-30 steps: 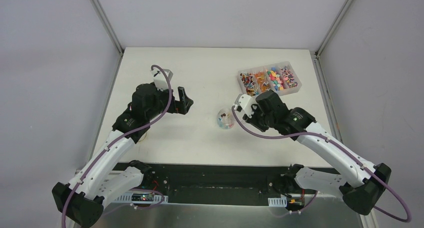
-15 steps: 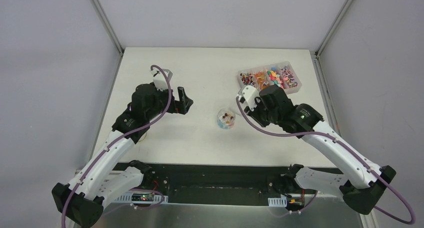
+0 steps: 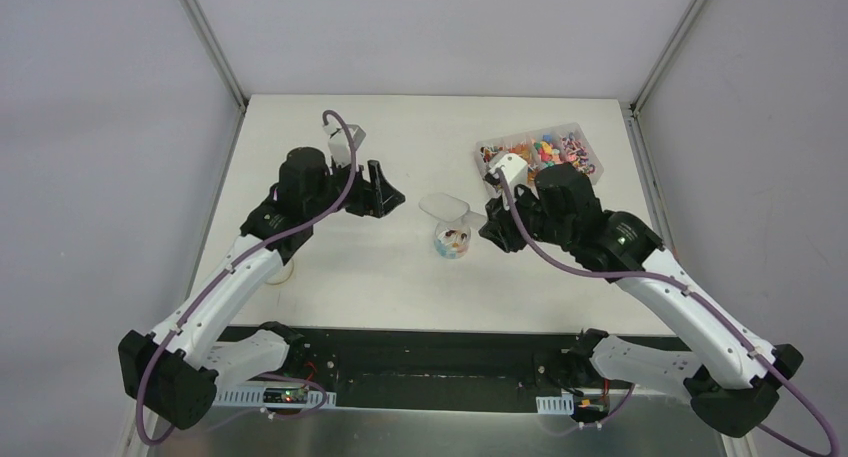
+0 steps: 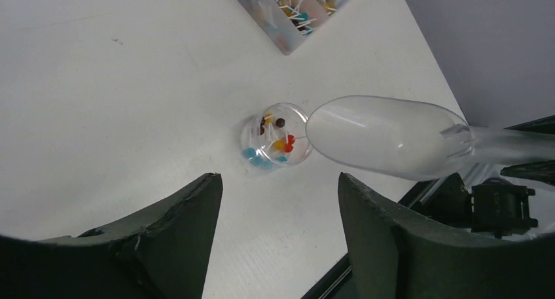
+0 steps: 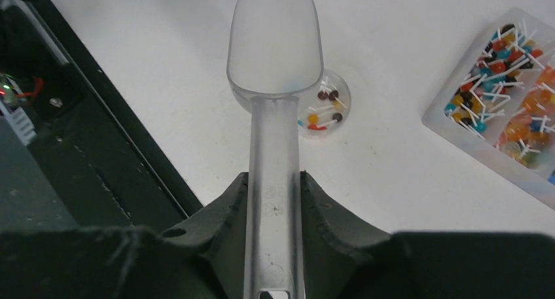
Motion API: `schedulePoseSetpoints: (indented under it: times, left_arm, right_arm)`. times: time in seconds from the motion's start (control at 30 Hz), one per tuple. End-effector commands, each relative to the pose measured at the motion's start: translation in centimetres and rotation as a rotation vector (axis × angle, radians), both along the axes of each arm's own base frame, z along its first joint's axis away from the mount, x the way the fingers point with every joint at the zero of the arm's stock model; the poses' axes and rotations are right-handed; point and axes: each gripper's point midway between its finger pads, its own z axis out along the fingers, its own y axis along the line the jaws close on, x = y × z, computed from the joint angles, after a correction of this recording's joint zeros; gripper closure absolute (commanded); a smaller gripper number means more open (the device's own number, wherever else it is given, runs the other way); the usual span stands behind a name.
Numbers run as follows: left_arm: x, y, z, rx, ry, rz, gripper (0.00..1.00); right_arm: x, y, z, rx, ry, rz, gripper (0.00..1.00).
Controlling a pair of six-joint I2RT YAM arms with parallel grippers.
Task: Pack the candies
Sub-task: Scoop the fake candies from the storage box.
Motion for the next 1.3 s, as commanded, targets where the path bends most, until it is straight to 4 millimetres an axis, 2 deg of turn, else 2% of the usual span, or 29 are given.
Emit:
schedulePoseSetpoints:
  times: [0.0,0.2,0.33,0.67,0.8,0.87,0.93,1.1,1.13,1.27]
  left_arm:
    - [0.0,-3.2,2.9,-0.12,0.0,-0.137,0.35]
    - [-0.5,-5.1,1.4,-0.153,0.082,-0.227,0.45]
    - [-0.9,-5.8,0.0,-0.151,0.119,-0.259,0.47]
    - [-1.4,-5.7,-2.1,-0.14,0.169,-0.259,0.51]
    - [-1.4,-5.5,-2.3,-0.129,0.157,-0.249,0.5]
    - [-1.1,-5.1,-1.9,-0.118,0.13,-0.227,0.44]
    - [-0.6,-4.5,-1.3,-0.091,0.093,-0.186,0.34]
    - [0.9,-1.5,0.6,0.014,-0.025,-0.034,0.12]
    - [1.0,-0.8,1.0,0.032,-0.046,-0.006,0.02]
    - [0.9,1.3,2.3,0.079,-0.135,0.065,0.01]
  right_arm:
    - [-1.6,2.4,4.7,0.259,-0.053,0.079,1.0]
    - [-1.8,2.0,5.8,0.31,-0.11,0.074,1.0]
    - [-1.8,2.0,6.7,0.35,-0.154,0.076,1.0]
    - [-1.3,2.5,8.6,0.474,-0.22,0.059,1.0]
    - [-1.0,2.4,8.7,0.484,-0.237,0.037,1.0]
    - [-0.9,2.2,8.5,0.478,-0.231,0.025,1.0]
    - [-0.7,2.0,8.2,0.47,-0.228,0.006,1.0]
    - [0.4,0.4,6.4,0.393,-0.222,-0.091,1.0]
    - [0.6,0.2,6.1,0.371,-0.222,-0.105,1.0]
    - [3.1,-2.3,4.6,0.241,-0.264,-0.269,1.0]
